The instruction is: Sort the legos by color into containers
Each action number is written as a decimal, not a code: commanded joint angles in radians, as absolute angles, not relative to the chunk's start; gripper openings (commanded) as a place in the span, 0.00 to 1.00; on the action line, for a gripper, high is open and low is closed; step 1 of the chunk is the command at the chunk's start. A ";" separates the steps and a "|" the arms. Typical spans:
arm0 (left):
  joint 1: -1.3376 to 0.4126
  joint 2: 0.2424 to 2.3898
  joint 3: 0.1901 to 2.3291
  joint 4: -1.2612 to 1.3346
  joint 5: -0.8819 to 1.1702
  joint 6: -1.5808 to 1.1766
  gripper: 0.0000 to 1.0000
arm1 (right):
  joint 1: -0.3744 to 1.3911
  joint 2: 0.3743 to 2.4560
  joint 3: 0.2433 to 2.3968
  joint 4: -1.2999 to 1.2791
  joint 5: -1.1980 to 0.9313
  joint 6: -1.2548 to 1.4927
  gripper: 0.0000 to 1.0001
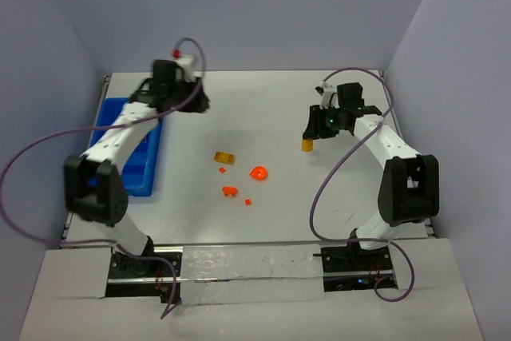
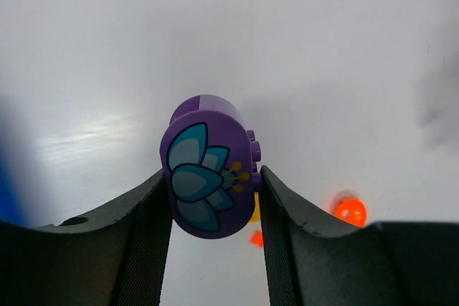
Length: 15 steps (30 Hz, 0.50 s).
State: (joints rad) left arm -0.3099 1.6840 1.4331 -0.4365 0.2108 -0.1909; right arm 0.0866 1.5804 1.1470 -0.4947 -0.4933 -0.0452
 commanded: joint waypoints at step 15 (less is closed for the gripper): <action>0.303 1.552 1.224 -0.522 0.324 0.077 0.05 | 0.252 1.646 1.280 -0.505 -0.470 -0.058 0.00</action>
State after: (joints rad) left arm 0.2807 1.4979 1.2382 -0.5341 0.3606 0.0451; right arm 0.2403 1.6440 1.2388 -0.5026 -0.4770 -0.0494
